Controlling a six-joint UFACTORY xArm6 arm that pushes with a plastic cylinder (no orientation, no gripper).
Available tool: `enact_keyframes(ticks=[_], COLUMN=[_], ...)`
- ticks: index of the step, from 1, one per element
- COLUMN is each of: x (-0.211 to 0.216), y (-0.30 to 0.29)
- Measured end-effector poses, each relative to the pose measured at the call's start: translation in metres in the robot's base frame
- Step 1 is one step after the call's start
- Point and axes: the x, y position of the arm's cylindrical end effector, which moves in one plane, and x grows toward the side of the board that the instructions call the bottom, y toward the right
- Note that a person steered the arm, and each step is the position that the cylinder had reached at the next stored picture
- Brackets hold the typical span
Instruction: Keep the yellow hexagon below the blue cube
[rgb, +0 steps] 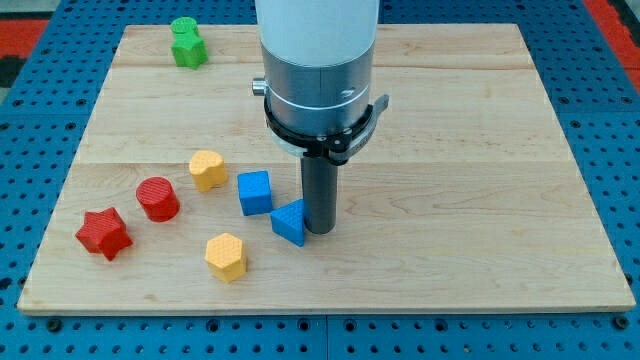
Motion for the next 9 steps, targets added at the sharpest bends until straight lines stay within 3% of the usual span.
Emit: enact_keyframes(ticks=[3, 4, 5, 6, 8, 9], x=[0.0, 0.008, 0.064, 0.091, 0.092, 0.092], y=[-0.006, 0.021, 0.058, 0.057, 0.042, 0.003])
